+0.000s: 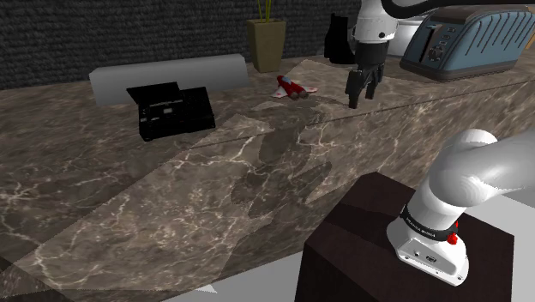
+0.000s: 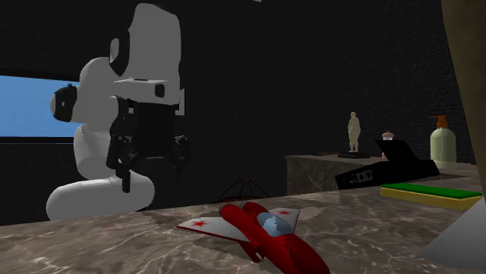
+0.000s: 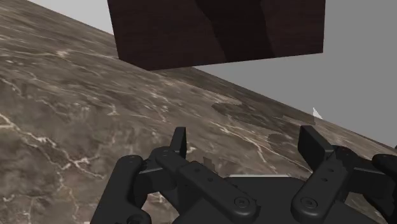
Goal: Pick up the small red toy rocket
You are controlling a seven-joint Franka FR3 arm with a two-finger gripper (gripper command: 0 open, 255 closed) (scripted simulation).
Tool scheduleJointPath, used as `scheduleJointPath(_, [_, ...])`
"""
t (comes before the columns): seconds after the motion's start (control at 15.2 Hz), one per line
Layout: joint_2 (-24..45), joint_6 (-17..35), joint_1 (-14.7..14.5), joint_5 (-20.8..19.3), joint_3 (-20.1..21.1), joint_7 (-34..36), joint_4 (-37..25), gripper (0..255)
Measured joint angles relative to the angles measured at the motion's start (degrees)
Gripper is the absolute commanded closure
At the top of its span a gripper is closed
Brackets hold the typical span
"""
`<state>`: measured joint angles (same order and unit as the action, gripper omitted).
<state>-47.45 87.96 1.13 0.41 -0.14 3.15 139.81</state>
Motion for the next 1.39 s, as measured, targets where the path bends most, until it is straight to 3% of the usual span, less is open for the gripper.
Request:
scheduleJointPath(0.26, [4.3, 2.0, 0.4, 0.5, 1.2, 2.5, -2.7, 0])
scheduleJointPath(0.59, [15.9, 6.6, 1.8, 0.6, 3.3, 8.0, -10.6, 0])
scheduleJointPath(0.99, [28.3, 8.8, 3.4, -0.4, 5.2, 14.8, -21.8, 0])
scheduleJointPath(1.39, [41.9, 8.2, 4.4, -2.7, 6.3, 21.7, -36.8, 0])
